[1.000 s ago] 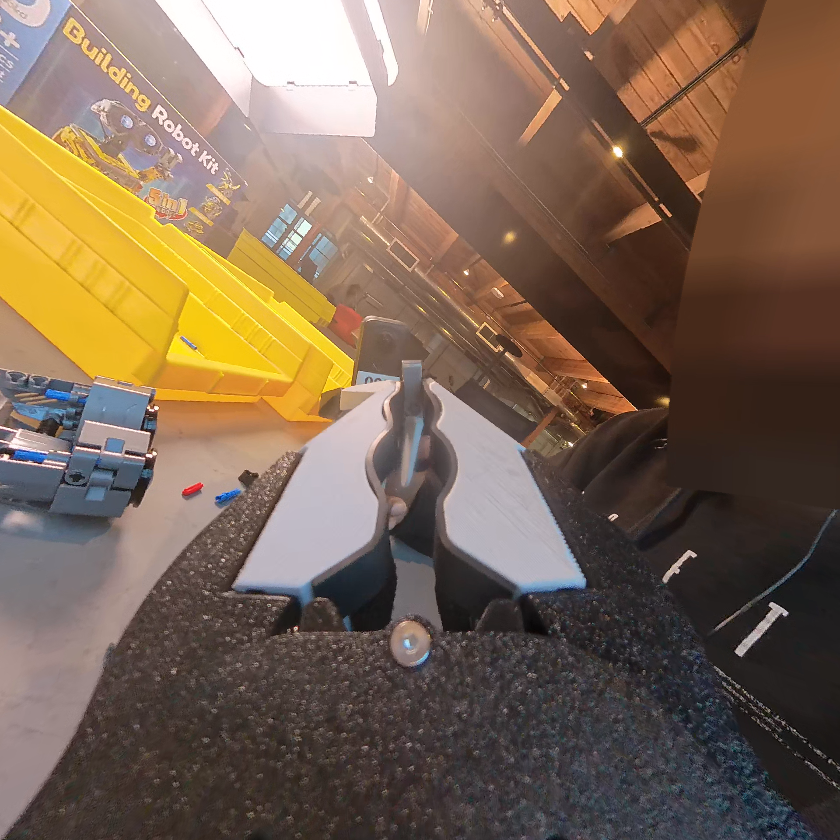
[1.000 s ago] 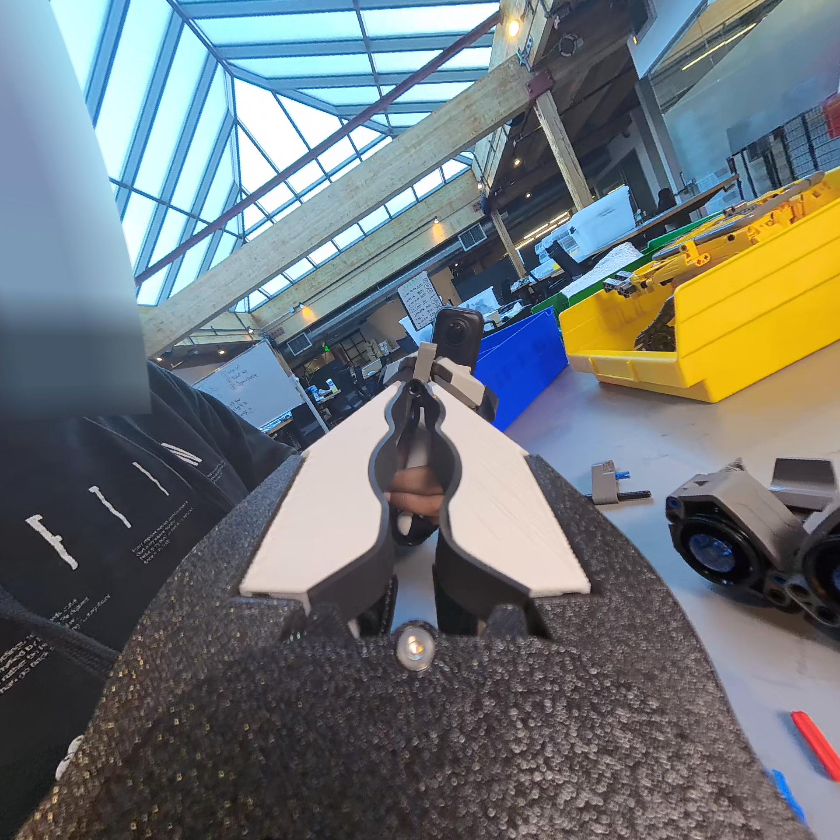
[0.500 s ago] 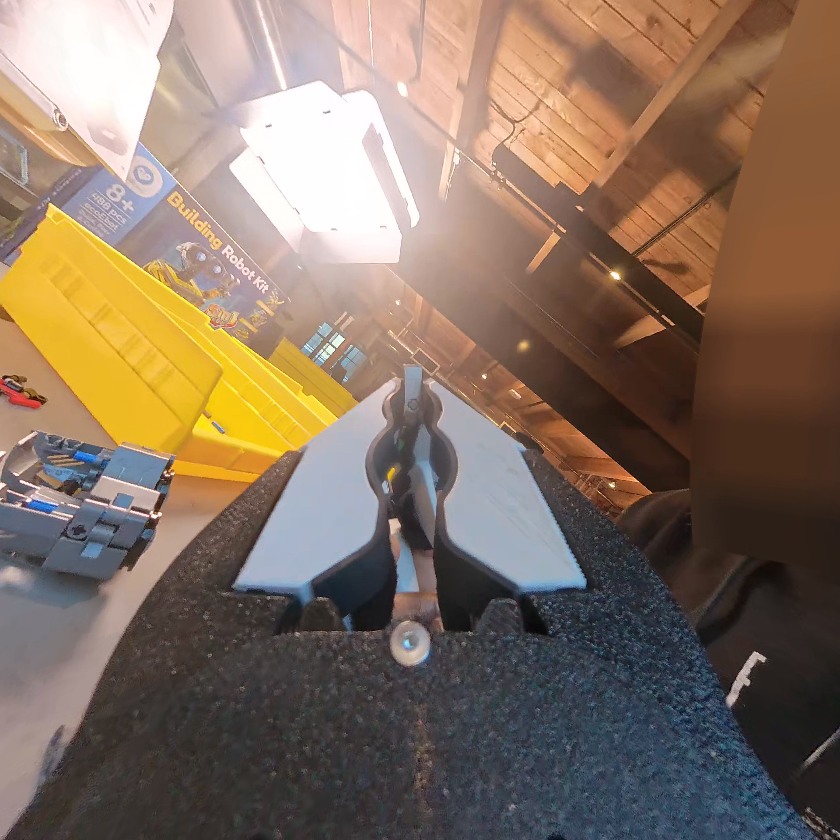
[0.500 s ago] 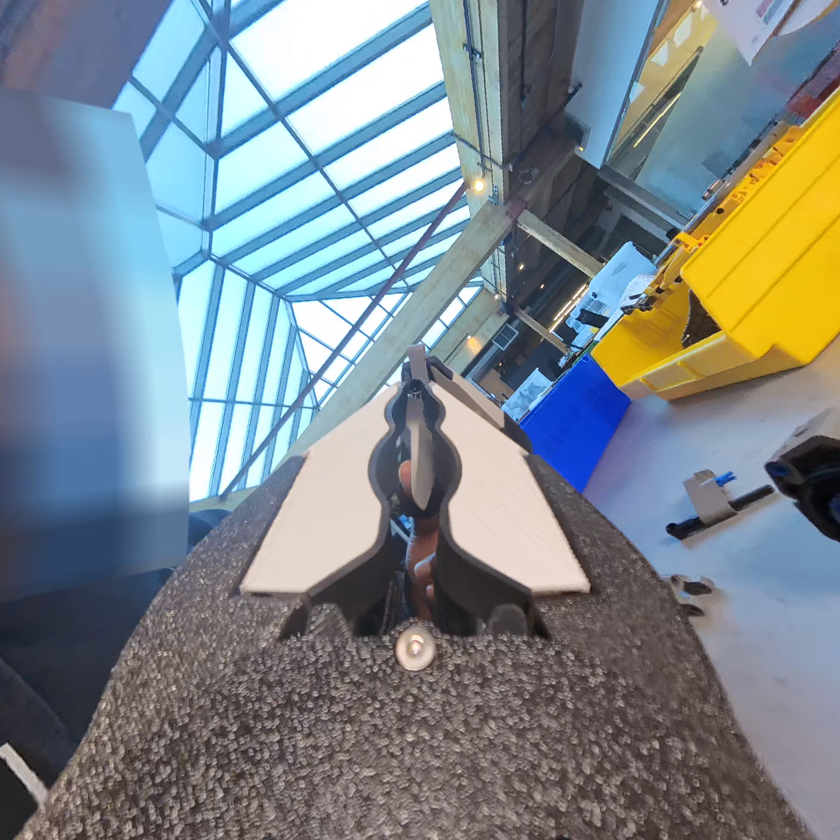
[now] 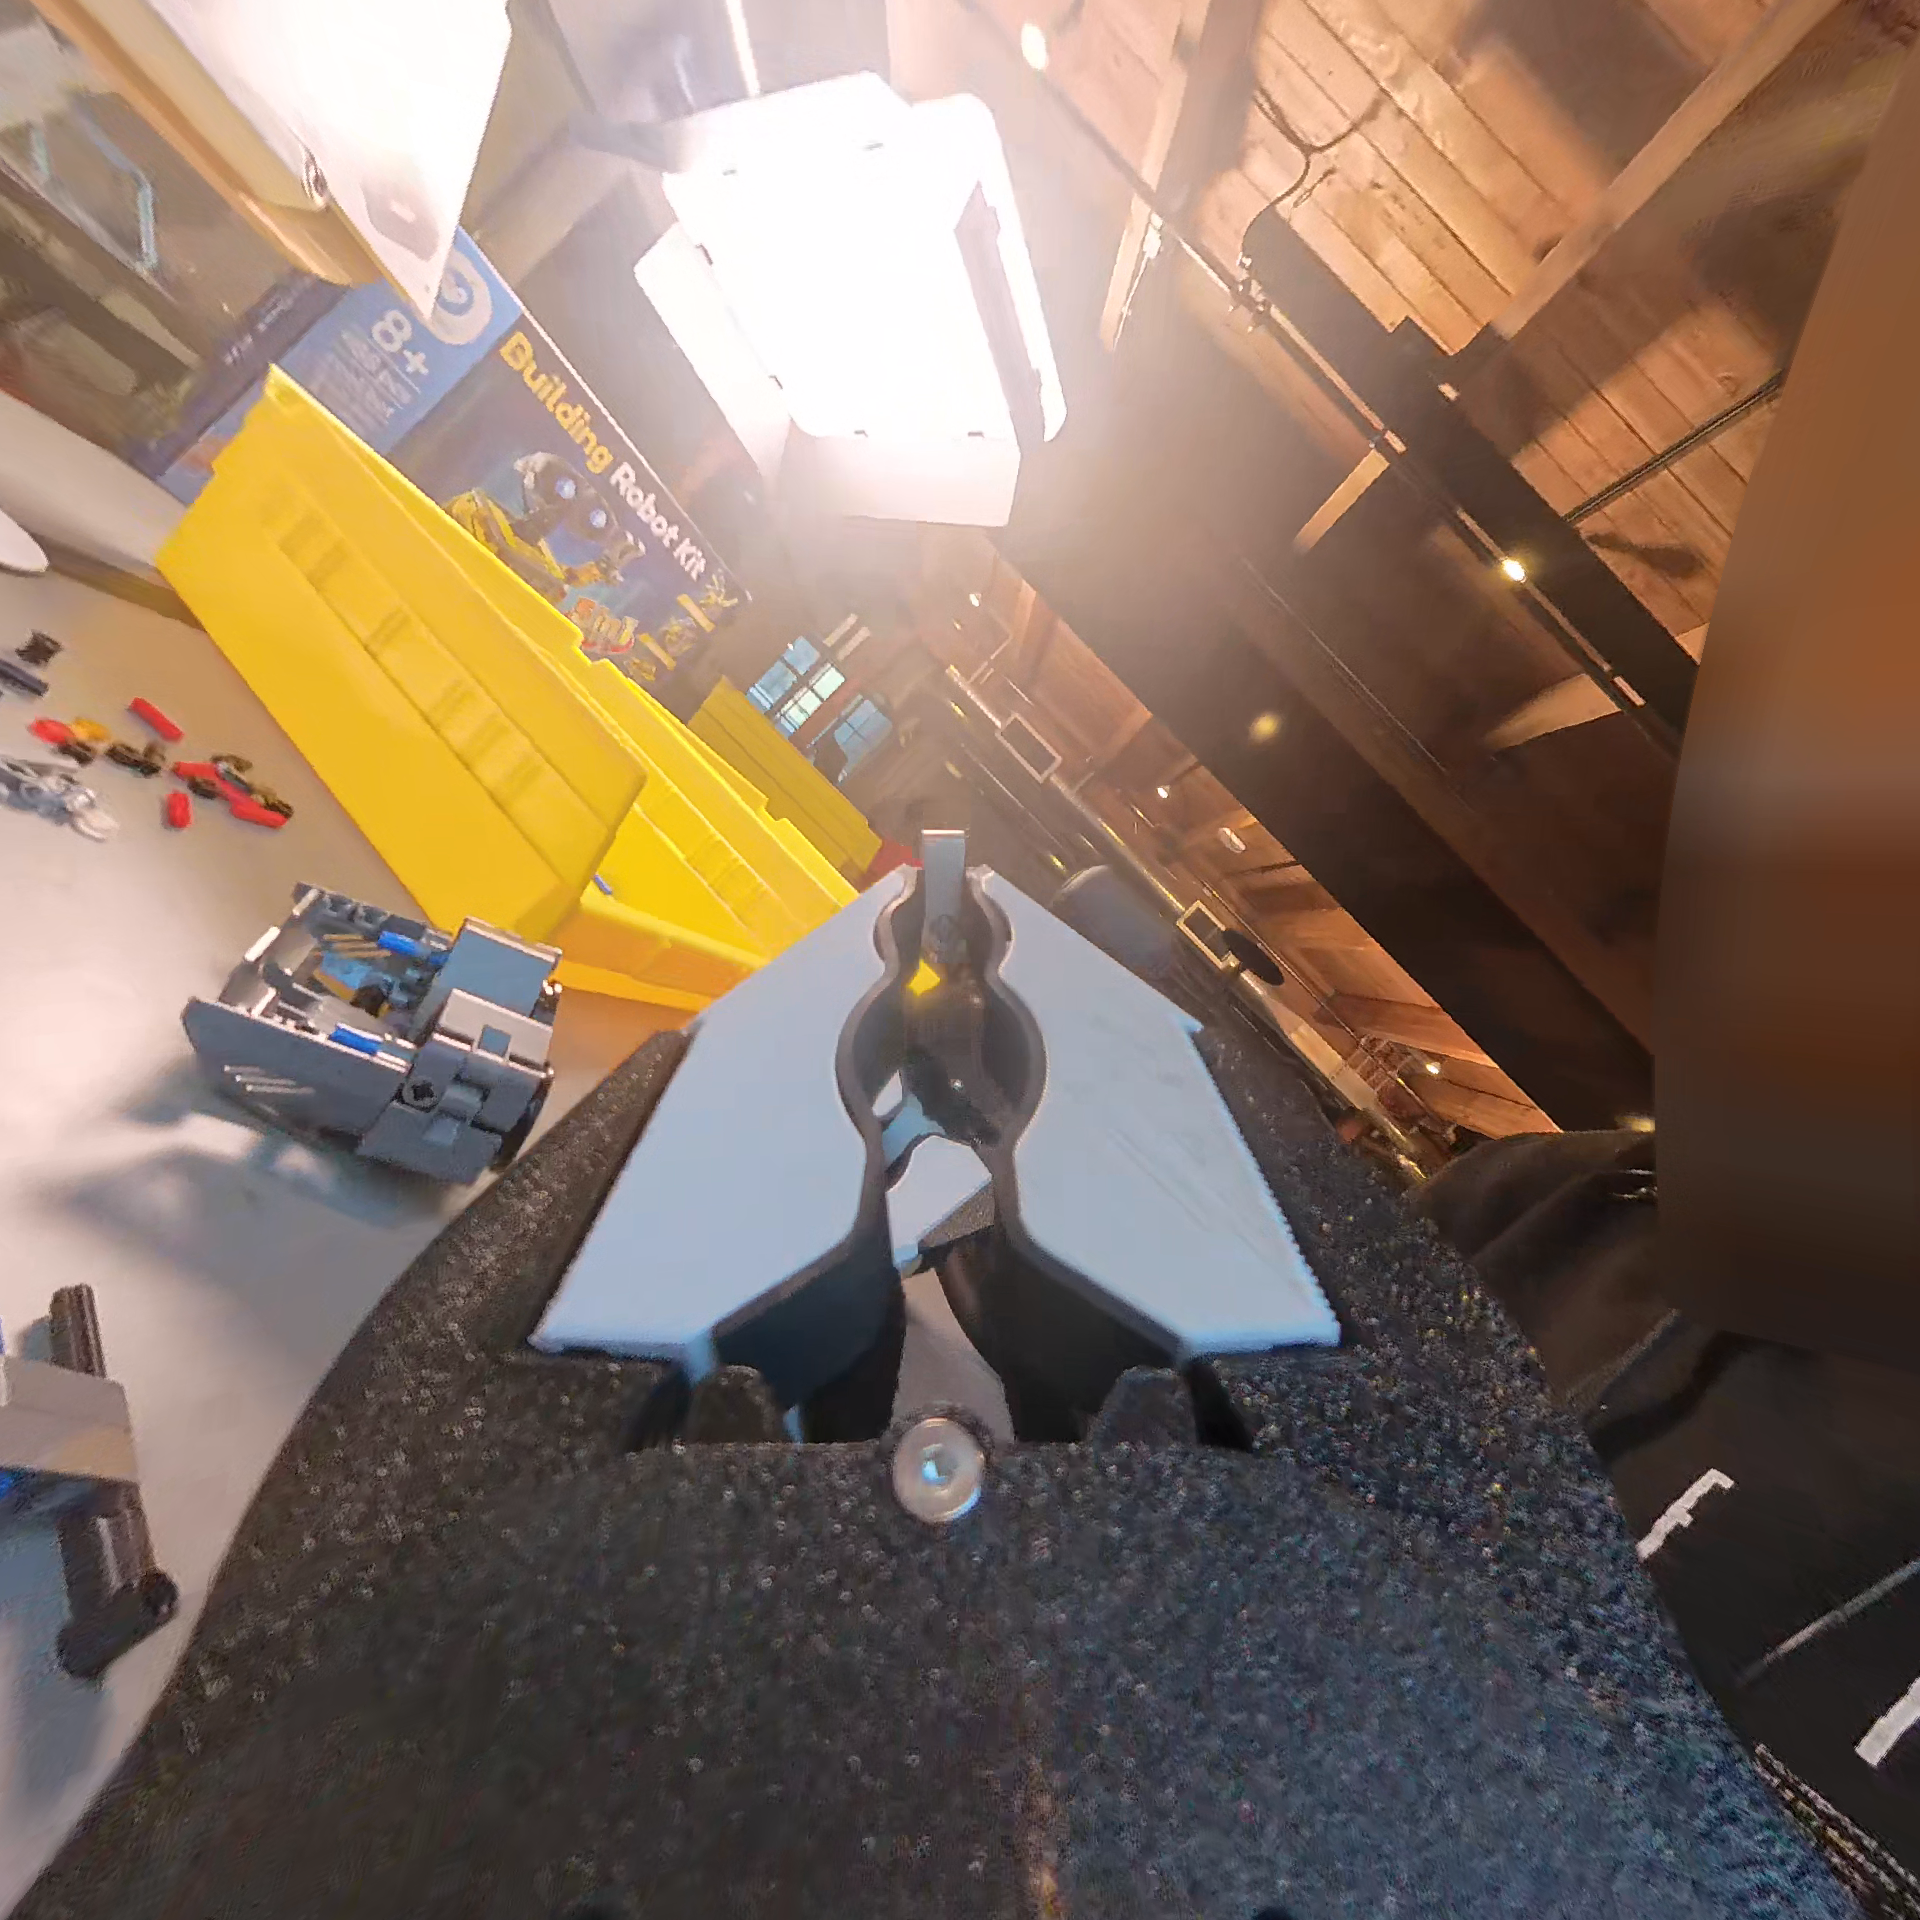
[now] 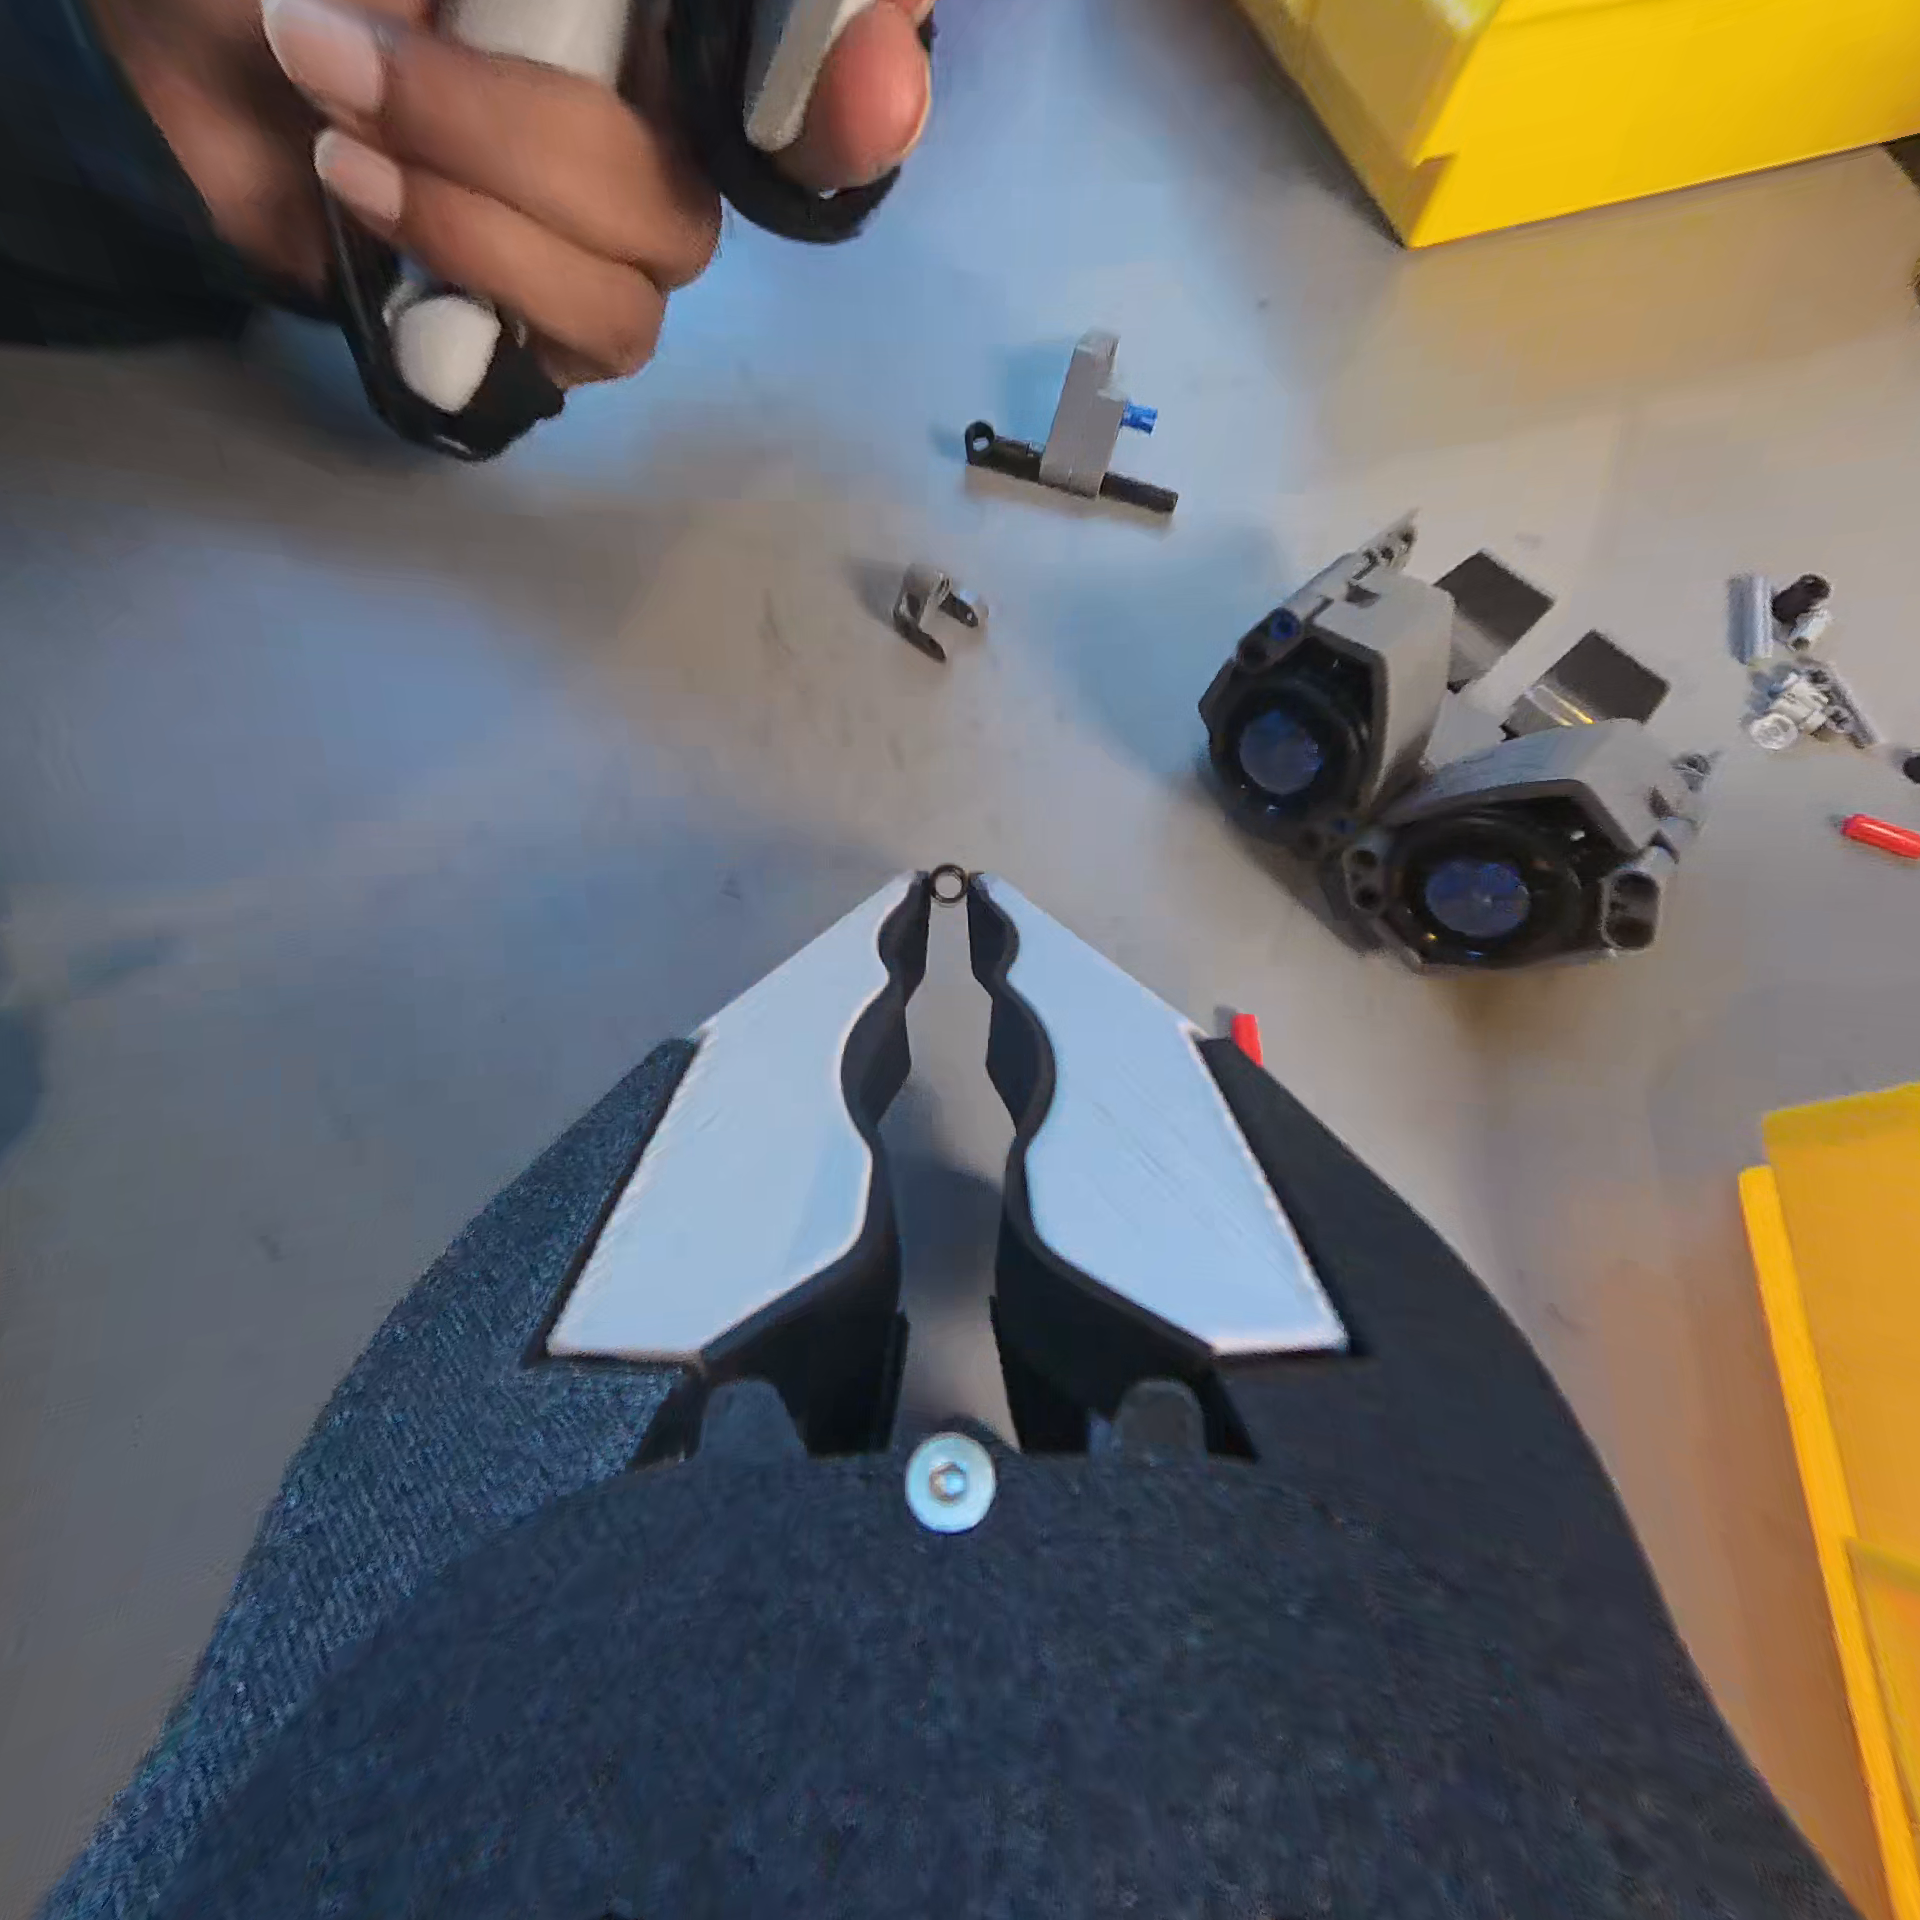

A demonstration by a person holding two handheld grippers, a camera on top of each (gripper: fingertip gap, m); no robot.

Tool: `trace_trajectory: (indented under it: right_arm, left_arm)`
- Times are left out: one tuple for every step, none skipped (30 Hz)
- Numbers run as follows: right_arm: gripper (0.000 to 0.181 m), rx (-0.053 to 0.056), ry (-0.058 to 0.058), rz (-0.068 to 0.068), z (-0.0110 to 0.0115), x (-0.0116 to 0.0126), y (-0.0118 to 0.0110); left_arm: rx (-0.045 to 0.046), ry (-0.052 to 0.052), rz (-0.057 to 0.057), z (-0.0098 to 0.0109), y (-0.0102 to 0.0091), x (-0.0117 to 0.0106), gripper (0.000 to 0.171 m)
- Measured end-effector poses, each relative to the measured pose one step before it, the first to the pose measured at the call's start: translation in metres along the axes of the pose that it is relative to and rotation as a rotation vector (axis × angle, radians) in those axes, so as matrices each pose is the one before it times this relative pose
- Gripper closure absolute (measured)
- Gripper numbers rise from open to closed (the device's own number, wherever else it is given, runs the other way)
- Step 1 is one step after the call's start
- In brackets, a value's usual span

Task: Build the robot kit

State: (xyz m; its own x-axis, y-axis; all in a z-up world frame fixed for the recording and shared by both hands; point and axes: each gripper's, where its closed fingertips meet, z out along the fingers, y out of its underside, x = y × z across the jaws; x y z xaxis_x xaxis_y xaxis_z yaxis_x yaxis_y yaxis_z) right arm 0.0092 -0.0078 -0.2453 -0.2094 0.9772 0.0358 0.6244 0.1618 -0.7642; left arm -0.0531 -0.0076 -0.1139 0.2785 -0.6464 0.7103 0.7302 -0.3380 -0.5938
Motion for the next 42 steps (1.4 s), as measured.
trace_trajectory:
  right_arm:
    - [0.176, -0.0242, 0.0043, -0.0177, 0.00116, -0.00080, 0.00340]
    - [0.176, -0.0252, 0.0060, -0.0122, 0.00087, -0.00001, 0.00366]
    - [0.176, -0.0267, 0.0042, -0.0110, 0.00092, -0.00011, 0.00407]
    - [0.176, -0.0172, 0.0019, -0.0111, 0.00049, -0.00046, 0.00265]
    - [0.176, -0.0084, 0.0015, -0.0042, -0.00007, -0.00036, 0.00068]
    - [0.176, -0.0143, 0.0007, 0.0002, -0.00020, -0.00023, 0.00153]
    - [0.176, -0.0068, 0.0015, -0.0011, -0.00036, -0.00025, 0.00060]
    - [0.176, -0.0070, -0.0008, 0.0026, -0.00036, -0.00038, 0.00052]
    - [0.176, -0.0054, -0.0012, 0.0037, -0.00033, -0.00028, 0.00057]
    - [0.176, -0.0053, -0.0030, 0.0086, -0.00032, -0.00030, 0.00031]
    - [0.176, -0.0045, -0.0044, 0.0092, -0.00008, -0.00024, 0.00033]
    - [0.176, -0.0020, -0.0033, 0.0090, 0.00003, -0.00010, 0.00003]
    - [0.176, -0.0022, -0.0026, 0.0087, 0.00001, 0.00001, 0.00006]
    - [0.175, -0.0025, -0.0031, 0.0086, 0.00011, 0.00000, -0.00006]
    - [0.176, -0.0031, -0.0051, 0.0107, 0.00023, 0.00000, 0.00001]
    - [0.175, -0.0045, -0.0063, 0.0107, 0.00015, 0.00006, 0.00001]
    - [0.175, -0.0055, -0.0057, 0.0079, 0.00019, -0.00013, -0.00002]
    - [0.176, -0.0058, -0.0040, 0.0019, 0.00002, -0.00001, 0.00001]
    - [0.176, -0.0030, -0.0018, -0.0042, 0.00005, -0.00005, -0.00005]
    - [0.176, 0.0001, -0.0007, -0.0042, -0.00003, -0.00002, 0.00003]
    - [0.176, 0.0036, 0.0003, -0.0012, -0.00005, -0.00007, -0.00014]
    - [0.176, 0.0054, 0.0018, -0.0036, -0.00002, 0.00004, -0.00014]
    - [0.176, 0.0064, 0.0040, -0.0052, -0.00017, 0.00001, -0.00020]
    - [0.176, 0.0037, 0.0034, -0.0048, -0.00019, 0.00006, -0.00003]
    - [0.176, 0.0033, 0.0017, -0.0044, -0.00016, -0.00009, -0.00004]
    - [0.176, 0.0021, -0.0009, 0.0010, -0.00033, -0.00015, 0.00025]
    - [0.176, -0.0001, -0.0035, 0.0052, -0.00051, -0.00018, 0.00046]
    - [0.176, 0.0002, -0.0013, 0.0022, -0.00059, 0.00010, 0.00052]
    - [0.176, -0.0011, -0.0013, -0.0026, -0.00031, -0.00030, 0.00056]
    - [0.176, -0.0010, 0.0014, -0.0047, -0.00026, -0.00014, 0.00033]
    - [0.176, 0.0005, 0.0024, -0.0028, -0.00003, 0.00000, -0.00001]
    - [0.176, 0.0005, 0.0012, -0.0016, -0.00006, -0.00006, 0.00002]
    - [0.176, 0.0009, -0.0013, -0.0022, -0.00020, -0.00019, 0.00002]
    - [0.176, 0.0017, -0.0022, -0.0014, -0.00044, -0.00016, 0.00024]
    - [0.176, 0.0020, 0.0023, 0.0016, -0.00078, 0.00090, 0.00034]
    - [0.176, -0.0014, 0.0018, 0.0027, -0.00114, 0.00122, 0.00098]
    - [0.176, -0.0049, 0.0009, 0.0020, -0.00170, 0.00145, 0.00183]
    - [0.176, 0.0029, 0.0087, 0.0018, -0.00239, 0.00281, 0.00081]
    - [0.176, 0.0079, 0.0061, 0.0049, -0.00266, 0.00279, 0.00009]
    - [0.176, 0.0090, 0.0002, 0.0071, -0.00259, 0.00194, -0.00008]
    - [0.176, 0.0123, 0.0021, 0.0064, -0.00237, 0.00216, -0.00060]
    - [0.176, 0.0129, -0.0036, 0.0061, -0.00178, 0.00086, -0.00078]
  left_arm:
    - [-0.02008, -0.0063, -0.0115, 0.00128, 0.00445, -0.00222, 0.165]
    - [-0.02794, -0.0054, -0.0160, 0.00148, 0.00547, -0.00240, 0.165]
    - [-0.02678, -0.0060, -0.0168, 0.00122, 0.00504, -0.00262, 0.166]
    - [-0.02825, -0.0058, -0.0187, 0.00124, 0.00514, -0.00273, 0.166]
    - [-0.02206, -0.0059, -0.0156, 0.00097, 0.00416, -0.00252, 0.165]
    - [-0.00723, -0.0035, -0.0063, 0.00051, 0.00197, -0.00153, 0.165]
    - [-0.00835, 0.0025, -0.0052, 0.00064, 0.00170, -0.00023, 0.165]
    - [-0.01035, 0.0043, -0.0039, 0.00075, 0.00187, 0.00029, 0.165]
    - [-0.00683, 0.0010, 0.0007, 0.00079, 0.00138, 0.00009, 0.165]
    - [-0.00656, -0.0009, 0.0032, 0.00061, 0.00130, -0.00005, 0.165]
    - [-0.00902, -0.0002, 0.0027, 0.00072, 0.00150, 0.00002, 0.165]
    - [-0.00892, 0.0000, 0.0017, 0.00063, 0.00146, 0.00002, 0.165]
    - [-0.00499, -0.0015, 0.0014, 0.00044, 0.00087, -0.00030, 0.165]
    - [-0.00488, -0.0013, -0.0011, 0.00034, 0.00098, -0.00049, 0.165]
    - [-0.00662, -0.0008, -0.0044, 0.00045, 0.00113, -0.00071, 0.165]
    - [-0.00381, -0.0022, -0.0038, 0.00022, 0.00076, -0.00092, 0.165]
    - [-0.00207, -0.0029, -0.0024, 0.00012, 0.00038, -0.00089, 0.165]
    - [-0.00275, -0.0017, -0.0011, 0.00021, 0.00053, -0.00056, 0.165]
    - [-0.00211, -0.0017, 0.0013, 0.00020, 0.00037, -0.00037, 0.165]
    - [-0.00151, -0.0022, 0.0032, 0.00013, 0.00027, -0.00017, 0.165]
    - [-0.00214, -0.0016, 0.0033, 0.00022, 0.00037, -0.00012, 0.165]
    - [-0.00085, -0.0012, 0.0022, 0.00003, 0.00017, 0.00008, 0.165]
    - [0.00119, -0.0004, -0.0006, -0.00014, -0.00006, 0.00001, 0.165]
    - [0.00216, 0.0004, -0.0025, -0.00030, -0.00025, -0.00012, 0.165]
    - [0.00186, -0.0006, -0.0020, -0.00025, -0.00015, -0.00027, 0.165]
    - [-0.00021, -0.0015, -0.0007, -0.00006, 0.00015, -0.00031, 0.165]
    - [-0.00283, -0.0004, 0.0002, 0.00011, 0.00047, 0.00002, 0.165]
    - [-0.00423, 0.0005, 0.0011, 0.00036, 0.00079, 0.00034, 0.165]
    - [-0.00675, 0.0013, 0.0014, 0.00057, 0.00109, 0.00055, 0.165]
    - [-0.00863, 0.0005, 0.0020, 0.00068, 0.00135, 0.00047, 0.165]
    - [-0.00904, -0.0015, 0.0029, 0.00064, 0.00157, 0.00012, 0.165]
    - [-0.00981, -0.0021, 0.0030, 0.00065, 0.00143, -0.00002, 0.165]
    - [-0.01074, -0.0025, 0.0031, 0.00041, 0.00137, 0.00007, 0.165]
    - [-0.02255, -0.0075, 0.0046, 0.00064, 0.00270, -0.00071, 0.165]
    - [-0.05248, -0.0197, 0.0146, 0.00118, 0.00649, -0.00210, 0.165]
    - [-0.08119, -0.0348, 0.0420, 0.00156, 0.01013, -0.00342, 0.165]
    - [-0.08619, -0.0463, 0.0741, 0.00194, 0.01076, -0.00348, 0.165]
    - [-0.08415, -0.0420, 0.0787, 0.00234, 0.01044, -0.00203, 0.164]
    - [-0.06956, -0.0214, 0.0615, 0.00274, 0.00843, 0.00107, 0.164]
    - [-0.04900, -0.0248, 0.0475, 0.00250, 0.00619, 0.00004, 0.164]
    - [-0.03485, -0.0345, 0.0348, 0.00195, 0.00459, -0.00193, 0.164]
    - [-0.03638, -0.0267, 0.0361, 0.00168, 0.00485, -0.00100, 0.164]
